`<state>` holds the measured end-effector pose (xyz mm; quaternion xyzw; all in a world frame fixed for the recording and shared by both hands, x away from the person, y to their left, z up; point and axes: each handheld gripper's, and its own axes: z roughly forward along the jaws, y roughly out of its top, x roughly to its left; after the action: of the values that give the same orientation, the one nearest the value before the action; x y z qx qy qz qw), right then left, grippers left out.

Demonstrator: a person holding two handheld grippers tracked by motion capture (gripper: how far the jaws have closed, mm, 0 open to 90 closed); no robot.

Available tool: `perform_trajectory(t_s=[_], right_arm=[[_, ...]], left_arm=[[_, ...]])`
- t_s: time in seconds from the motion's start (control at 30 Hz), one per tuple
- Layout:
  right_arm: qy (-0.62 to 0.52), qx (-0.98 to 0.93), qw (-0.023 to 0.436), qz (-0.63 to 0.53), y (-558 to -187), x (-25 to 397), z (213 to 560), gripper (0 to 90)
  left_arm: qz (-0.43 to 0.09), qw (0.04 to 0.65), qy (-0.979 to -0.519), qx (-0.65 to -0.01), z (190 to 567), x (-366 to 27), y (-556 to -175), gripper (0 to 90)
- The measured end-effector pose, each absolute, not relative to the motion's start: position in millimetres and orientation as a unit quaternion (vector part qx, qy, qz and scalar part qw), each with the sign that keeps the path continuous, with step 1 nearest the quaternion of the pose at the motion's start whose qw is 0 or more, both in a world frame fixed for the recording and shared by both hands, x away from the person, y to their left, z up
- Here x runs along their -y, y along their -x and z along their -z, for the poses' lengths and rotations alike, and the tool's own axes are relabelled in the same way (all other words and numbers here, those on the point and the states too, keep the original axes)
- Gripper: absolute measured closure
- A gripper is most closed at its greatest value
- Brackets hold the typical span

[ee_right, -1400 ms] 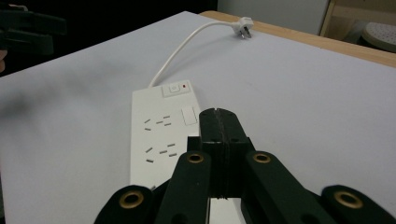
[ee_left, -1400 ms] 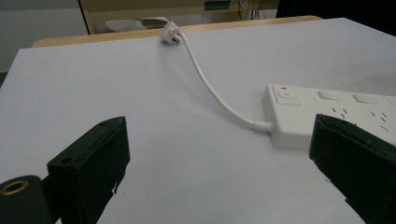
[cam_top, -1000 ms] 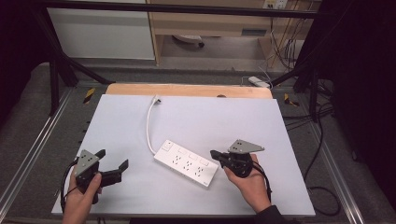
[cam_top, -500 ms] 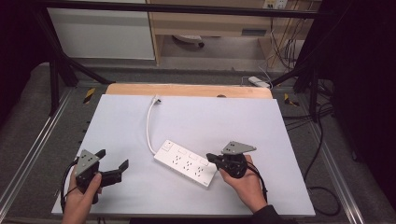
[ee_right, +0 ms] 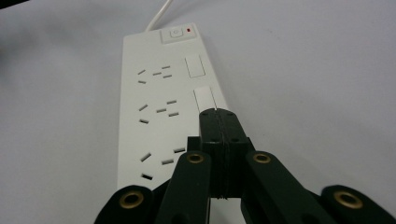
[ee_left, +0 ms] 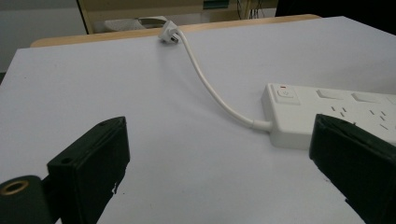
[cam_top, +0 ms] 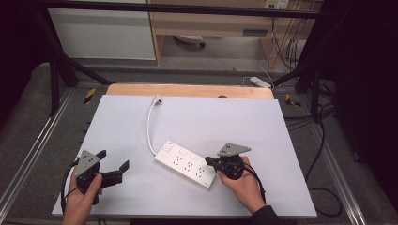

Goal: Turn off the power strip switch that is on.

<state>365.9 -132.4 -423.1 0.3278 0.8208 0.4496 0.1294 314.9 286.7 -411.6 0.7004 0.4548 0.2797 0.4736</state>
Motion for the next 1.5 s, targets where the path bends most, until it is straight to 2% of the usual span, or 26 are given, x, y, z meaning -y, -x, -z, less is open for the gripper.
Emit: perform_trajectory(t_s=[1.5], right_arm=[[-0.331, -0.833, 0.135, -0.423, -369.6, 129.8, 436.6, 90.0]], left_arm=[[-0.280, 0.475, -0.700, -0.454, 411.5, -286.5, -314.9, 5.0]])
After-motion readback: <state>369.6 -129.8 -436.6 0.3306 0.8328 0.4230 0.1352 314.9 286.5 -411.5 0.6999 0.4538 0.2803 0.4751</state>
